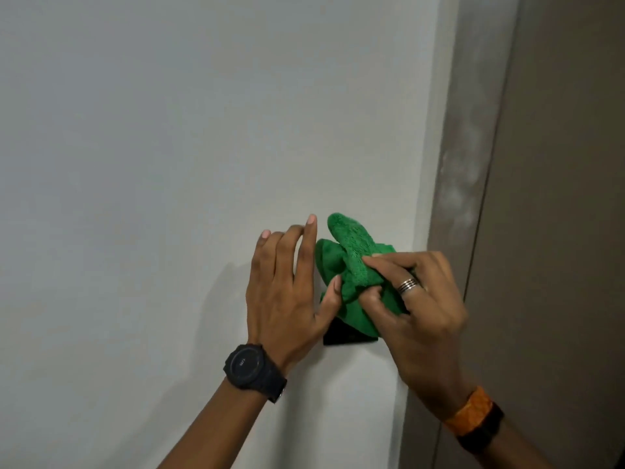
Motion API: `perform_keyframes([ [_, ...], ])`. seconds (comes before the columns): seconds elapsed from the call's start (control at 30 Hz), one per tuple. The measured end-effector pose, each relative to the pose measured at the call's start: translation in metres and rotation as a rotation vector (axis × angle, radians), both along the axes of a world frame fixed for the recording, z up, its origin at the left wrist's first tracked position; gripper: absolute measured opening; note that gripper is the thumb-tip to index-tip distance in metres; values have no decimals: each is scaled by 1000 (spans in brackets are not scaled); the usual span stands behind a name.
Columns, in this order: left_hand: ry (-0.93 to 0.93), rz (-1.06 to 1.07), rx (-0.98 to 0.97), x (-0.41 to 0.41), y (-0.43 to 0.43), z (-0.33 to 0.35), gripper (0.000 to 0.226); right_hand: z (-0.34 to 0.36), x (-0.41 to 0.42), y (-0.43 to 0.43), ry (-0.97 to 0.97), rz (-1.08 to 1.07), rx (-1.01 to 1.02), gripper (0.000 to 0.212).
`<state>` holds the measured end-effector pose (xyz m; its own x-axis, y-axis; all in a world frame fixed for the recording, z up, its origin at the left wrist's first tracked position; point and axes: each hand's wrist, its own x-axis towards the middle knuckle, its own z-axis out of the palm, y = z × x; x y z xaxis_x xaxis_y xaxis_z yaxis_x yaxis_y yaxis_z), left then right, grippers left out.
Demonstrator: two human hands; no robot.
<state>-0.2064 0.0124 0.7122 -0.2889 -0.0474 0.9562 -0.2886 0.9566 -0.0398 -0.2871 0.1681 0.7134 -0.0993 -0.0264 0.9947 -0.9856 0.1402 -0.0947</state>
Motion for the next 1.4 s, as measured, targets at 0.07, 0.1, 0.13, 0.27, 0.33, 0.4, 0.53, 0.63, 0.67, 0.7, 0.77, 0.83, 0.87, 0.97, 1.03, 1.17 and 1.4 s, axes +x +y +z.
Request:
perform_keyframes([
  [0.07,36,9,-42,-8,3,43,69,42,-4,1,52,-30,-72,20],
  [0.1,52,12,-64,-13,6,62,69,61,-6,2,80,-43,-97,19],
  [0.13,66,16,-81,-17,10,82,69,80,-8,4,109,-54,-117,19],
  [0.27,118,35,-145,-41,26,153,69,149,-29,14,216,-87,-204,18],
  [0.33,136,45,-173,-54,35,183,68,180,-44,19,262,-102,-243,17],
  [0.4,157,55,-195,-67,45,210,67,208,-57,25,303,-109,-285,16],
  [0.53,174,64,-241,-87,65,255,66,260,-75,36,364,-113,-354,13],
  [0.63,193,56,-258,-102,78,287,67,288,-89,42,467,-186,-403,11],
  [0.67,176,66,-254,-107,81,295,68,293,-95,42,483,-235,-391,12],
  [0.7,145,89,-248,-112,83,300,69,297,-100,42,454,-292,-343,13],
  [0.77,61,140,-225,-122,82,303,71,299,-111,38,240,-377,-124,26],
  [0.83,5,152,-179,-128,76,301,72,297,-123,36,-3,-325,123,52],
  [0.87,2,147,-158,-128,72,300,72,295,-129,34,-63,-270,197,62],
  [0.97,11,146,-167,-129,59,298,66,295,-146,26,-5,-272,277,71],
  [1.03,-7,161,-186,-131,52,299,61,299,-154,21,53,-328,274,67],
  [1.17,-21,168,-196,-135,45,307,62,320,-158,11,100,-389,209,63],
  [1.4,-12,138,-184,-149,40,299,62,339,-161,6,113,-421,176,64],
])
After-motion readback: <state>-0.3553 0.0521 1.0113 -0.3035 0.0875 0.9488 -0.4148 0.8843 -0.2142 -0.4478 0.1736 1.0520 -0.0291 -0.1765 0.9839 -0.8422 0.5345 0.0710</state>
